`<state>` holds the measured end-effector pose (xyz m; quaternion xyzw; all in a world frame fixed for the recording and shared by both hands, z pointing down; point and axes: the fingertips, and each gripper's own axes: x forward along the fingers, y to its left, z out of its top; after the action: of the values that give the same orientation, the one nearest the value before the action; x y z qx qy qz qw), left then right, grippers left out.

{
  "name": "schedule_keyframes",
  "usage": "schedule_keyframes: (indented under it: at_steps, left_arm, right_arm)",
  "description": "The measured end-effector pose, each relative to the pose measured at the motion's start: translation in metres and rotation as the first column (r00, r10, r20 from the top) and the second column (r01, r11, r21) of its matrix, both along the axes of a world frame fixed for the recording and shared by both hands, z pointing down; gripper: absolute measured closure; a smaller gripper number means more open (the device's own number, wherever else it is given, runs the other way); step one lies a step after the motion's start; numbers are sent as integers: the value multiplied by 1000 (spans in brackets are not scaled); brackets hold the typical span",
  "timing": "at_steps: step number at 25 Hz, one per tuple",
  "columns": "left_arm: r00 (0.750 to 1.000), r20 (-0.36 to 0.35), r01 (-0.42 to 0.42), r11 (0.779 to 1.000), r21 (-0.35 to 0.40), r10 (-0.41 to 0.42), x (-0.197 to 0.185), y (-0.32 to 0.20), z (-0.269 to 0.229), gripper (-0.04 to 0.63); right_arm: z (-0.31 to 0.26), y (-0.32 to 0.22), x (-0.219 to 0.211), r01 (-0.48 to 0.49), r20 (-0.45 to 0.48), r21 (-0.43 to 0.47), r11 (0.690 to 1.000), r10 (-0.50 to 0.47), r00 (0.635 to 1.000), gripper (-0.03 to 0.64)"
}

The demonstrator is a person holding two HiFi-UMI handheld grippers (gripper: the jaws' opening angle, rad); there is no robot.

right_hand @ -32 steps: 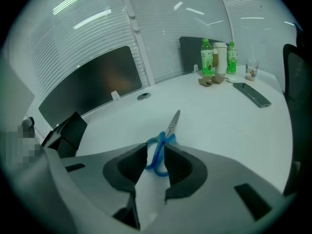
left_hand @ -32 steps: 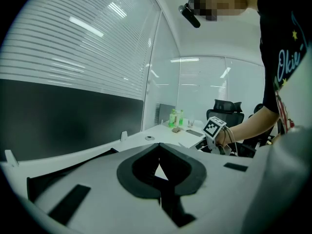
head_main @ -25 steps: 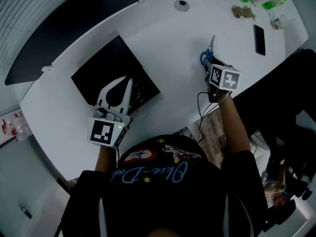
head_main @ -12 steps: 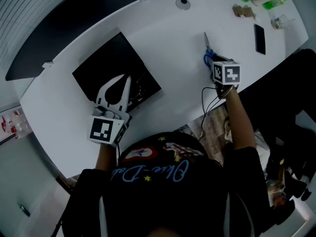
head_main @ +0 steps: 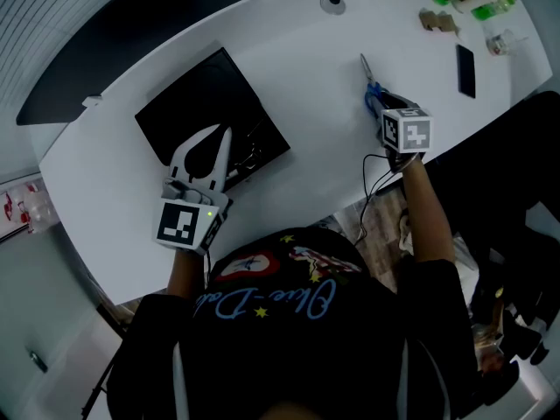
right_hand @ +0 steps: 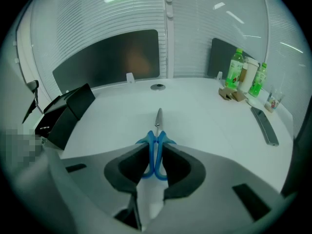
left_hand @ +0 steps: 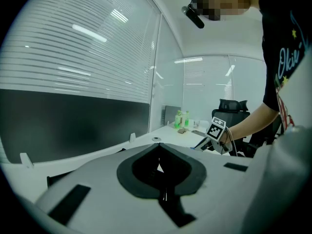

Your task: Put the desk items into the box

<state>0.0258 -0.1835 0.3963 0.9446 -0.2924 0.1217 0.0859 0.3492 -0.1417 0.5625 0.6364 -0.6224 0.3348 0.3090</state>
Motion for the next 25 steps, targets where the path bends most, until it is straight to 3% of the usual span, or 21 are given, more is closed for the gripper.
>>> schedule_keyframes:
  at_steps: [14,25]
  left_arm:
    - [1000,6,18,999,50,-18,-6,18,-20,586]
    - [999,6,50,997,61,-50,-22,36,-31,587]
  right_arm:
    - [-58,-1,-14,-15,125,185,983,-8,992,523]
    - [-121,-3,-32,47,183,312,949,-108,977,523]
